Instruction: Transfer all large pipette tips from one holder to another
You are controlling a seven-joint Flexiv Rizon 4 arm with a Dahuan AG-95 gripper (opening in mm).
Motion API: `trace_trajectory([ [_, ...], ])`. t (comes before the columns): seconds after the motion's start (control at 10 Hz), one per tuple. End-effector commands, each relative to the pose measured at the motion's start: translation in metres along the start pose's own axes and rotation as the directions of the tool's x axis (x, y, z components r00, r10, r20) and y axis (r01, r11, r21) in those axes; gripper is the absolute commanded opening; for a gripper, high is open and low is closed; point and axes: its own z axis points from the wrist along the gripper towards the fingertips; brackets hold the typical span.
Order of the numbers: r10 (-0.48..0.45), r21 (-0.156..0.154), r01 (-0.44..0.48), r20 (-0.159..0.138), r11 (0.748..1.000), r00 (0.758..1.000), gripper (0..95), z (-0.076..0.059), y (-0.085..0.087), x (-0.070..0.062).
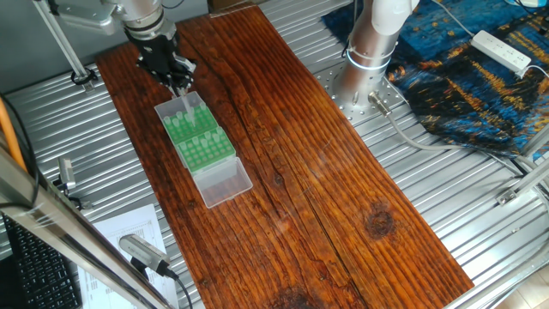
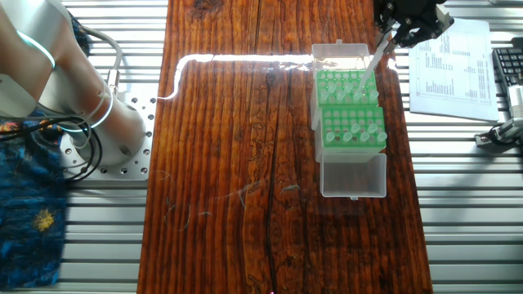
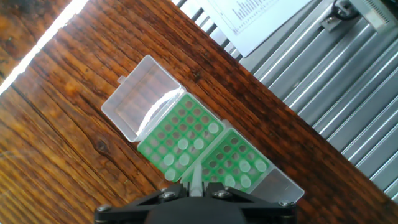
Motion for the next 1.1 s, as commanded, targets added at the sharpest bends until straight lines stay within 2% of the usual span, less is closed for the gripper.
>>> trace_trajectory([
  [0.1, 0.001, 0.0, -0.001, -0.008, 1.0, 1.0, 0.0, 0.0, 0.0, 0.0],
  [0.2, 0.02, -0.012, -0.021, -0.022, 1.0, 1.0, 0.0, -0.002, 0.004, -0.002],
  [0.3, 0.005, -0.011, -0.005, -0.03, 1.0, 1.0, 0.0, -0.012, 0.021, -0.01],
  [0.4, -0.009, -0.012, 0.009, -0.024, 1.0, 1.0, 0.0, -0.016, 0.03, -0.014],
  [0.5, -0.008, -0.008, 0.008, -0.02, 1.0, 1.0, 0.0, -0.021, 0.046, -0.019],
  [0.6, -0.035, 0.0, 0.035, -0.017, 0.999, 0.999, 0.0, -0.02, 0.056, -0.022],
  [0.7, -0.056, 0.008, 0.056, 0.008, 0.998, 0.998, 0.0, -0.009, 0.062, -0.02],
  [0.8, -0.087, 0.002, 0.087, 0.028, 0.996, 0.996, 0.0, 0.003, 0.065, -0.018],
  [1.1, -0.11, -0.001, 0.11, 0.041, 0.994, 0.993, 0.0, 0.018, 0.072, -0.015],
])
